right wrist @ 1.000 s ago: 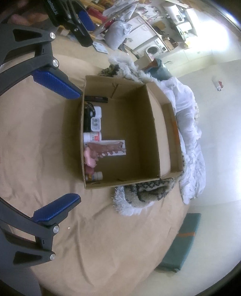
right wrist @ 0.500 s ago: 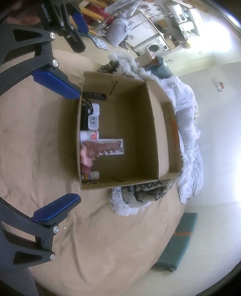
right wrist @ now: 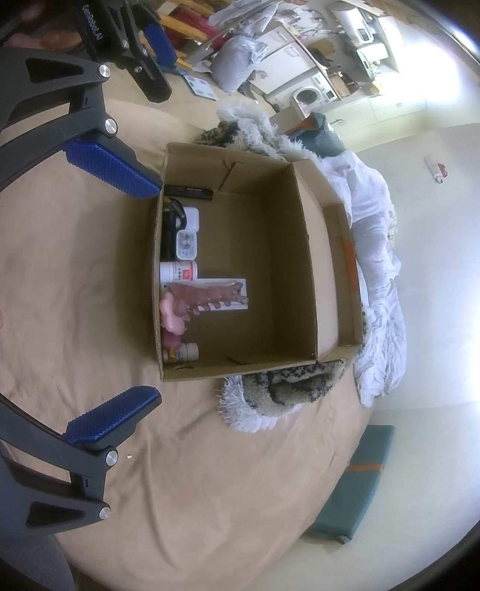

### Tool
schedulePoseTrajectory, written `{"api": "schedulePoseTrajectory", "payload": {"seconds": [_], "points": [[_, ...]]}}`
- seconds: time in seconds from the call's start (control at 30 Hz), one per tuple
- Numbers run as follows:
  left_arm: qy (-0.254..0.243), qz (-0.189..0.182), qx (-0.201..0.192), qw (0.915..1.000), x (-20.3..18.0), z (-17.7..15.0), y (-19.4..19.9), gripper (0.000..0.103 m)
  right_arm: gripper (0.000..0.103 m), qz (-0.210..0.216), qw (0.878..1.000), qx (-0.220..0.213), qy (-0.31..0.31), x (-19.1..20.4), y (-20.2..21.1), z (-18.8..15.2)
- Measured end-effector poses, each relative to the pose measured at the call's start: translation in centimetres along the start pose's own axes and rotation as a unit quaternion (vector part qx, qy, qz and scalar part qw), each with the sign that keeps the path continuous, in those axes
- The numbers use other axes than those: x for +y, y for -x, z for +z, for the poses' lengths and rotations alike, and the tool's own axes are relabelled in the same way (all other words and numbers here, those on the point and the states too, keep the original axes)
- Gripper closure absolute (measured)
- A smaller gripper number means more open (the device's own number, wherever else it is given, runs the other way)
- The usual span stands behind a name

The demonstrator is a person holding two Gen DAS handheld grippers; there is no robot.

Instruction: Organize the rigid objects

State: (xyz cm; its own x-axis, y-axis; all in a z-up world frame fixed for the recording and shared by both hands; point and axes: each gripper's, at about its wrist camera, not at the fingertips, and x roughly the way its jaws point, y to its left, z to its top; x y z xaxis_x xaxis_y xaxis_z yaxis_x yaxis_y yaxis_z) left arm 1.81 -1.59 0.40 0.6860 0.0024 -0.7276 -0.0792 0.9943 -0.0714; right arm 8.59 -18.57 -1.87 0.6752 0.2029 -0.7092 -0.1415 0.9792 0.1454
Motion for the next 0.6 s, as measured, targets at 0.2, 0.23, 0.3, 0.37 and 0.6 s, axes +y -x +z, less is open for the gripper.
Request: {"api": "schedulePoseTrajectory", "payload": {"seconds": [0.2,0.23,0.3,0.37,0.6], "points": [[0.004,0.000,0.001,1.0000,0.14,0.00,0.03,0.011,0.000,0.000,1.000,0.000,0.000,0.09,-0.02,-0.05],[0.004,0.000,0.002,1.0000,0.15,0.00,0.02,0.011,0.000,0.000,1.000,0.000,-0.001,0.08,-0.04,-0.05],[0.004,0.000,0.002,1.0000,0.15,-0.01,0.02,0.011,0.000,0.000,1.000,0.000,-0.001,0.09,0.00,-0.05],[0.004,0.000,0.002,1.0000,0.18,-0.01,0.02,0.011,0.000,0.000,1.000,0.000,0.000,0.10,0.02,-0.06],[0.005,0.001,0.002,1.0000,0.15,-0.02,0.05,0.011,0.000,-0.001,1.000,0.000,-0.001,0.10,0.04,-0.03]]}}
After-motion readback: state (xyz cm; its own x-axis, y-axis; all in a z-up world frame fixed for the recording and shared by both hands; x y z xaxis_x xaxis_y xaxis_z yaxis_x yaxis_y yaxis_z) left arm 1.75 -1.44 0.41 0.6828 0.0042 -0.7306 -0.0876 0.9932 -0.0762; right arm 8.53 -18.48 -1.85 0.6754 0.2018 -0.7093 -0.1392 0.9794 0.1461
